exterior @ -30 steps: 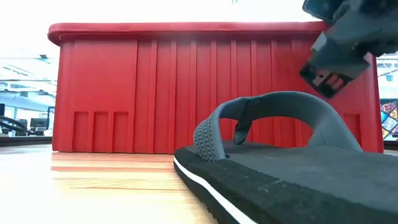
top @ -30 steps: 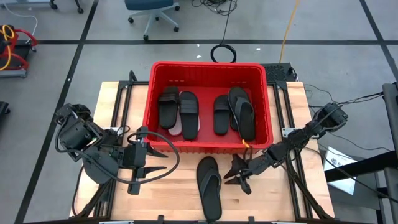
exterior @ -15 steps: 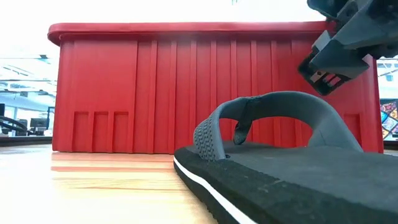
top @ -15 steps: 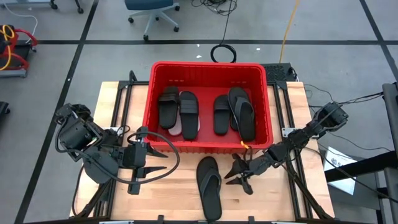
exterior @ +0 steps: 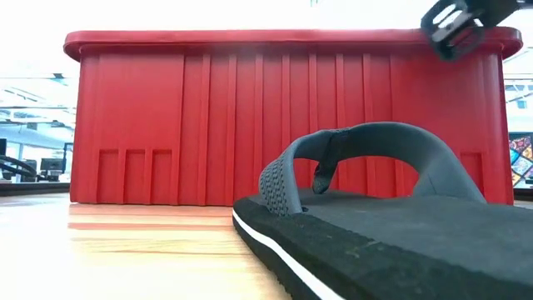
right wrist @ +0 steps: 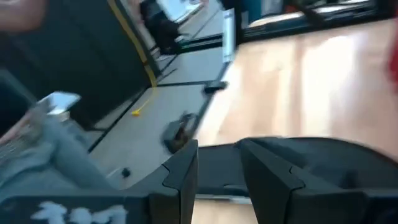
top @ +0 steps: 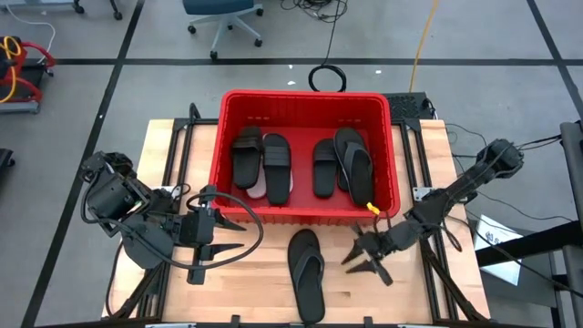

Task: Pick and place slides into bin
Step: Put the slipper into the bin

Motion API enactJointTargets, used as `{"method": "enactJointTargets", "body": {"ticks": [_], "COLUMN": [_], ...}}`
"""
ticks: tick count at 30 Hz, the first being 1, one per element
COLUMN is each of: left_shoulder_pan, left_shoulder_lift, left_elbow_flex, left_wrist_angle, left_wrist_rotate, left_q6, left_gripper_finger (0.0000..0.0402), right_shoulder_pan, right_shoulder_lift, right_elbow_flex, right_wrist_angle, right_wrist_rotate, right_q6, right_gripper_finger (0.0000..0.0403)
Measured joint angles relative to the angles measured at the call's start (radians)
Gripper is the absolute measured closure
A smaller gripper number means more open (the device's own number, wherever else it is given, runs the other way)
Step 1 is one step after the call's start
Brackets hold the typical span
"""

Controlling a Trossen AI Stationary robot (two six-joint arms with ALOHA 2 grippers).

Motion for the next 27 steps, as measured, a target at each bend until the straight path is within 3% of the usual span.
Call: {"method": "enactJointTargets", "body": {"ticks": [7, 17, 27], "left_shoulder_pan": [0.000, 0.000, 0.000], "left_shoulder_lift": [0.000, 0.000, 0.000], "left_elbow_flex": [0.000, 0.000, 0.000], "left_wrist_angle": [-0.002, -0.002, 0.000], "left_wrist_rotate": [0.000, 0.000, 0.000], "left_q6": [-0.006, -0.006, -0.007], "left_gripper_finger": [0.0263, 0.0263, 0.0263], "right_shoulder_pan": [0.122, 0.259, 0.276], "right_shoulder_lift": [0.000, 0.165, 0.338], "right_elbow_flex": [-0.001, -0.001, 0.000], "right_wrist_angle": [0.012, 0.054, 0.051], "right_wrist_rotate": [0.000, 0.032, 0.221], "right_q6": [0.102, 0.259, 0.344], "right_gripper_finger": [0.0287, 0.0287, 0.0287]}}
